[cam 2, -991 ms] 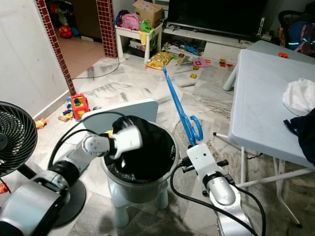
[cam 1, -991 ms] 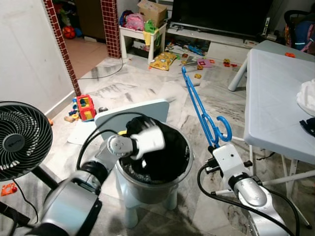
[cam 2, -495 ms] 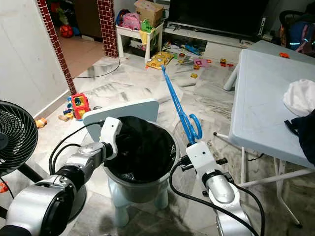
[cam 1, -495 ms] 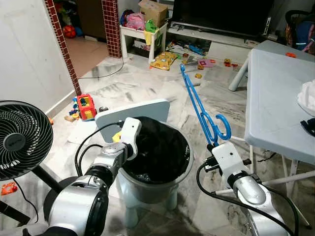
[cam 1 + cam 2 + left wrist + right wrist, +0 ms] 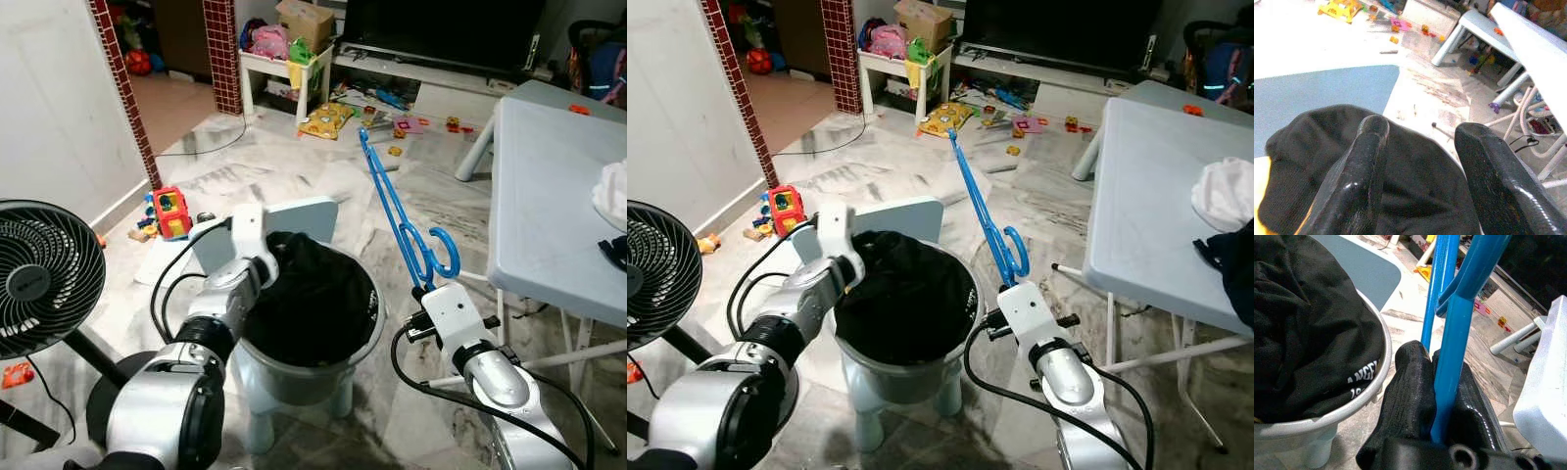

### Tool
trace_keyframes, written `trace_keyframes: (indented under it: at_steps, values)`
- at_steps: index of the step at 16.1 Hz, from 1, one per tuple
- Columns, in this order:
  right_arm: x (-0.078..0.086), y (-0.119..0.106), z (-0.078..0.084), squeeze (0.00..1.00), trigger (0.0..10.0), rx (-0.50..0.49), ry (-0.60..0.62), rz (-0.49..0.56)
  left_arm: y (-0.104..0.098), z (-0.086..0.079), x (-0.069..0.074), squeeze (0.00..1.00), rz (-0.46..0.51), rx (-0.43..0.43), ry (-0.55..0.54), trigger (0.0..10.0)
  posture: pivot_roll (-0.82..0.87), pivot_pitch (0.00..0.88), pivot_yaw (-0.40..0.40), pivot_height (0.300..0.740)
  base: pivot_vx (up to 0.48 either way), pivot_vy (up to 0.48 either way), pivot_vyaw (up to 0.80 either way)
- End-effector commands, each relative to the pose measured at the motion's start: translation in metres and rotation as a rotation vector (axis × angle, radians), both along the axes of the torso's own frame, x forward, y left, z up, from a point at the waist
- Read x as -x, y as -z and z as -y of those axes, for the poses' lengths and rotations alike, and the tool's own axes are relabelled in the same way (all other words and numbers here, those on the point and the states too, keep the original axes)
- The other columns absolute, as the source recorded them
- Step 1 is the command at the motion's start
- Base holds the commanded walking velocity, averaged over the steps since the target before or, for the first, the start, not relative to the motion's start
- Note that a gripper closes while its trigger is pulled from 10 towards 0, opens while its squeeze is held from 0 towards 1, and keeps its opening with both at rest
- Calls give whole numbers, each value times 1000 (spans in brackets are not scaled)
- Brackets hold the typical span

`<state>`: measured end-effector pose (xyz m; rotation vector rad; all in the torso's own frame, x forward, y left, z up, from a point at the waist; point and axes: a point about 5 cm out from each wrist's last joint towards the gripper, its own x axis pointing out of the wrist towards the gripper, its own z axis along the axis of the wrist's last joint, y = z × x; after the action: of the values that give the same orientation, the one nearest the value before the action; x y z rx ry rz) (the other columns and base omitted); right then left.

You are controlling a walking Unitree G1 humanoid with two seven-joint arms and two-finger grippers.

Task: Hang hanger

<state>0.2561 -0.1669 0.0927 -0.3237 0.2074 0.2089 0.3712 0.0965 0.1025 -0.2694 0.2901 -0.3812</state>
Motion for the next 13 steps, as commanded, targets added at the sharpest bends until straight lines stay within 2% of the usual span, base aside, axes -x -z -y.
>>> trace_keyframes:
  at_steps: [1,2,4,7,9,10,11,13]
  values:
    - [-2,-4,2,0,10000,3,9,15,1,1,4,1000,24,-8,10,10000,19,0,-52,740,0,0,0]
    - [-2,-4,2,0,10000,3,9,15,1,1,4,1000,24,-8,10,10000,19,0,-52,740,0,0,0]
    - [-3,-4,2,0,10000,3,5,16,3,-5,13,1000,49,-9,-37,10000,23,0,-52,740,0,0,0]
    - [-4,-4,3,0,10000,6,7,17,-2,-7,27,1000,42,85,5,10000,30,0,-56,740,0,0,0]
    - [-6,-4,3,0,10000,8,5,18,8,-14,42,1000,-20,82,36,10000,34,0,-55,740,0,0,0]
    - [-7,-4,3,0,10000,8,3,20,18,-22,53,1000,-115,115,-20,10000,38,0,-57,740,0,0,0]
    - [-8,-3,1,0,10000,7,0,19,23,-26,60,1000,-165,137,-56,10000,43,0,-64,740,0,0,0]
    - [-8,-3,0,0,10000,5,-4,19,22,-27,62,1000,-165,135,-54,10000,50,0,-72,740,0,0,0]
